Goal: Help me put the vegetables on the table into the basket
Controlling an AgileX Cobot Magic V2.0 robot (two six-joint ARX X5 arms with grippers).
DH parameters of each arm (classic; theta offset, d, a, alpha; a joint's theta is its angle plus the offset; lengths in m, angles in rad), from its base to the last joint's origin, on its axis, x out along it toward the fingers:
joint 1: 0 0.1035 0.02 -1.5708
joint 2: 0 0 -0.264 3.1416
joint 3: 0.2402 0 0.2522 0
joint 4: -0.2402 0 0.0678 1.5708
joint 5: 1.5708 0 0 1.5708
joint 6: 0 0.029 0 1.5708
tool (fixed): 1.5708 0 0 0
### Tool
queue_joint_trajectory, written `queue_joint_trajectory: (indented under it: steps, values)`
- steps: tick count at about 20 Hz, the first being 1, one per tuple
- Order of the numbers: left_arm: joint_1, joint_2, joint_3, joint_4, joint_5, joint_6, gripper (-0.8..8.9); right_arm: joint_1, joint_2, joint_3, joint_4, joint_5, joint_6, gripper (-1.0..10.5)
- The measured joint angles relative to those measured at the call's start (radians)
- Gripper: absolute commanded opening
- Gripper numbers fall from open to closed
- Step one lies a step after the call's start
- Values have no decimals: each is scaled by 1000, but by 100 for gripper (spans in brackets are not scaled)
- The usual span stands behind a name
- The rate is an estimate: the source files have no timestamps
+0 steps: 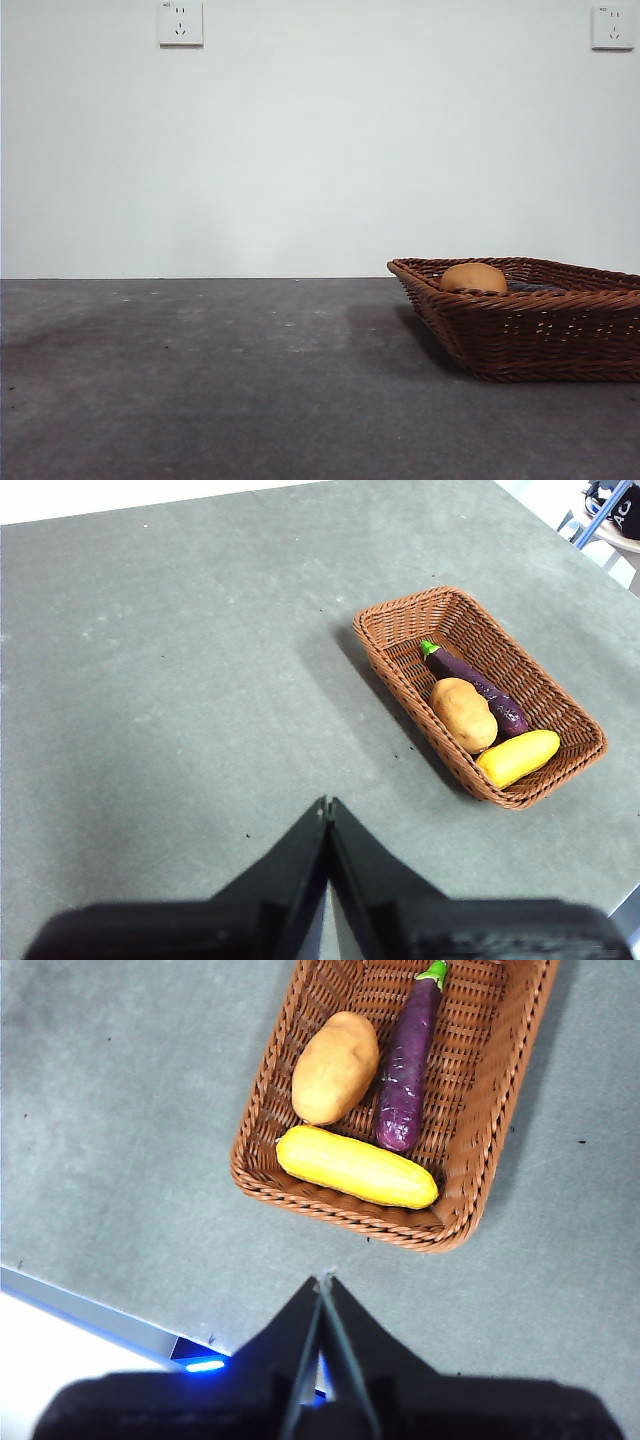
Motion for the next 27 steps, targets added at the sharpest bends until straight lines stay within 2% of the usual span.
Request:
queue_joint_trajectory:
  steps: [20, 24, 27]
  values:
    - [0, 0, 0, -13, 0, 15, -4, 0, 3, 0, 0, 26, 7, 2]
    - [33, -8, 0, 25, -2, 29, -4, 0, 11, 0, 0, 26, 7, 1]
    - [93, -68, 0, 31, -82, 53, -4, 0, 21, 0, 0, 26, 7, 1]
